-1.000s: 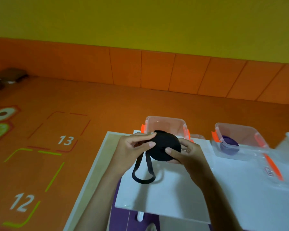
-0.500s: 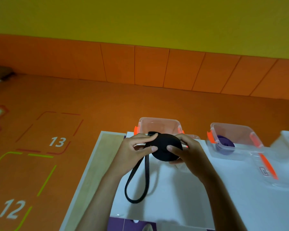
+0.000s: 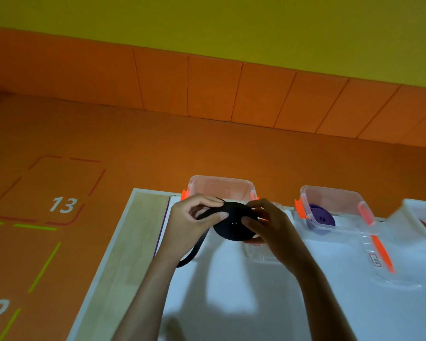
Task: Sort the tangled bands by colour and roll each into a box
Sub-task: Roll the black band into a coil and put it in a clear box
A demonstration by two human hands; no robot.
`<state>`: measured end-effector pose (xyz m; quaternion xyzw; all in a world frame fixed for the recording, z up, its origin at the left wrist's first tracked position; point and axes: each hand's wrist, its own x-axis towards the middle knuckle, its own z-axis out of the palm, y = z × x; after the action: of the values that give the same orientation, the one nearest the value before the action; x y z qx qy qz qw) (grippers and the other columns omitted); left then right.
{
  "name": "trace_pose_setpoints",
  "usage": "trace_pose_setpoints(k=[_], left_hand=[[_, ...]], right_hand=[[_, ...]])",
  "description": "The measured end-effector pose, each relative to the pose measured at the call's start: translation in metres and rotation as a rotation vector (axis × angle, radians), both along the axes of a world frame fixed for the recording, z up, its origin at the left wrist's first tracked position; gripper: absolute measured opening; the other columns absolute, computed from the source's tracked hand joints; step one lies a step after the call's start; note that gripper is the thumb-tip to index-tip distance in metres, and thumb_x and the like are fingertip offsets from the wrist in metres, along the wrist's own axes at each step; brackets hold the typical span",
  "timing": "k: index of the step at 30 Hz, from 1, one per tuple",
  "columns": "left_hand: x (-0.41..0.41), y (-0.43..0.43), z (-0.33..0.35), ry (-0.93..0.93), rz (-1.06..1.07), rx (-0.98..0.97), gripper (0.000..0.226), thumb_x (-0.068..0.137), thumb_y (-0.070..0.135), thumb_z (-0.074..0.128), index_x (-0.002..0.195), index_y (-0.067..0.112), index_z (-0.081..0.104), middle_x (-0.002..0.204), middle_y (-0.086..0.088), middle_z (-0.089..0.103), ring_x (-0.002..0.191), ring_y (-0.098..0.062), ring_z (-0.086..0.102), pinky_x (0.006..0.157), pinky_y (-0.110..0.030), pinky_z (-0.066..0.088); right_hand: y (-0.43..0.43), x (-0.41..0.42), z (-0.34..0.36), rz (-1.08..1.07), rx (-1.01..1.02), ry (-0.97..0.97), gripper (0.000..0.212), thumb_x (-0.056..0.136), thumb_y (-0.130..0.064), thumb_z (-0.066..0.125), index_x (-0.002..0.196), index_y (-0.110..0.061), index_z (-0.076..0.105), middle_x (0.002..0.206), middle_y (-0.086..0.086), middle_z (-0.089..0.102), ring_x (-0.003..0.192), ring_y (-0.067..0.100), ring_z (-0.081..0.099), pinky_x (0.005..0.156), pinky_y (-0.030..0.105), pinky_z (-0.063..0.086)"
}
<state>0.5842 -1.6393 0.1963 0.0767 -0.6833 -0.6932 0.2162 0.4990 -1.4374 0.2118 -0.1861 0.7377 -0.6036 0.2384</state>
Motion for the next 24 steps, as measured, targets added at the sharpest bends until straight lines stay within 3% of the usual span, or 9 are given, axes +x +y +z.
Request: trace_pose_setpoints(k=[6, 9, 11, 14, 18, 21, 22, 24], left_hand=[[-0.020, -0.016, 0.001, -0.038, -0.164, -0.087, 0.037, 0.094, 0.007, 0.078, 0.123, 0.029, 0.079, 0.109, 0.003, 0.076, 0.107, -0.015, 0.070, 0.093, -0.020, 0.053], [-0.030, -0.021, 0.000, -0.072, -0.130, -0.059, 0.032, 0.089, 0.010, 0.083, 0.113, 0.032, 0.083, 0.076, 0.011, 0.061, 0.075, -0.010, 0.056, 0.078, -0.014, 0.047], [-0.036, -0.019, -0.003, -0.074, -0.091, -0.036, 0.027, 0.084, 0.008, 0.087, 0.102, 0.028, 0.084, 0.066, 0.014, 0.053, 0.067, -0.007, 0.047, 0.073, -0.012, 0.044], [-0.044, -0.009, -0.005, -0.063, -0.060, -0.001, 0.023, 0.081, 0.002, 0.089, 0.097, 0.017, 0.082, 0.072, 0.018, 0.069, 0.066, -0.001, 0.059, 0.068, -0.012, 0.048], [-0.053, 0.001, -0.005, -0.052, -0.013, -0.014, 0.023, 0.082, 0.001, 0.087, 0.099, 0.011, 0.075, 0.078, 0.014, 0.072, 0.073, -0.003, 0.067, 0.072, -0.015, 0.052], [-0.050, -0.006, -0.006, -0.069, -0.045, 0.030, 0.022, 0.083, 0.007, 0.088, 0.097, 0.016, 0.074, 0.082, -0.015, 0.066, 0.080, -0.014, 0.063, 0.077, -0.021, 0.053], [-0.048, -0.009, -0.006, -0.085, -0.065, 0.020, 0.021, 0.084, 0.008, 0.088, 0.096, 0.018, 0.075, 0.079, -0.017, 0.062, 0.079, -0.015, 0.060, 0.077, -0.021, 0.052], [-0.045, -0.012, -0.004, -0.111, -0.082, -0.018, 0.020, 0.083, 0.011, 0.089, 0.094, 0.023, 0.078, 0.073, -0.006, 0.064, 0.075, -0.014, 0.062, 0.079, -0.022, 0.053]], right_hand=[[-0.003, -0.020, -0.004, -0.064, -0.157, -0.087, 0.013, 0.097, -0.015, 0.074, 0.100, -0.027, 0.069, 0.114, 0.004, 0.075, 0.110, 0.030, 0.074, 0.070, 0.050, 0.066], [-0.003, -0.030, -0.011, -0.024, -0.186, -0.146, 0.016, 0.092, -0.019, 0.076, 0.103, -0.017, 0.064, 0.114, 0.011, 0.075, 0.110, 0.034, 0.075, 0.076, 0.052, 0.066], [-0.002, -0.040, -0.014, 0.019, -0.063, -0.051, 0.022, 0.091, -0.021, 0.079, 0.104, -0.013, 0.062, 0.110, 0.007, 0.077, 0.108, 0.030, 0.075, 0.083, 0.045, 0.066], [-0.003, -0.051, -0.019, 0.020, 0.085, 0.103, 0.031, 0.089, -0.021, 0.084, 0.107, -0.022, 0.060, 0.110, -0.003, 0.076, 0.107, 0.021, 0.075, 0.086, 0.039, 0.066], [-0.005, -0.053, -0.019, -0.010, -0.036, 0.216, 0.057, 0.088, -0.014, 0.084, 0.122, -0.050, 0.055, 0.124, -0.019, 0.070, 0.115, 0.009, 0.070, 0.078, 0.030, 0.065], [-0.004, -0.053, -0.019, -0.042, -0.081, 0.275, 0.059, 0.087, -0.014, 0.085, 0.124, -0.051, 0.056, 0.121, -0.024, 0.070, 0.115, 0.006, 0.069, 0.076, 0.029, 0.065], [-0.004, -0.052, -0.020, -0.048, -0.084, 0.275, 0.059, 0.087, -0.014, 0.085, 0.123, -0.050, 0.056, 0.119, -0.022, 0.071, 0.113, 0.007, 0.069, 0.074, 0.029, 0.065], [-0.003, -0.050, -0.023, -0.037, -0.093, 0.243, 0.057, 0.086, -0.010, 0.087, 0.118, -0.046, 0.056, 0.116, -0.016, 0.073, 0.110, 0.012, 0.071, 0.072, 0.033, 0.066]])
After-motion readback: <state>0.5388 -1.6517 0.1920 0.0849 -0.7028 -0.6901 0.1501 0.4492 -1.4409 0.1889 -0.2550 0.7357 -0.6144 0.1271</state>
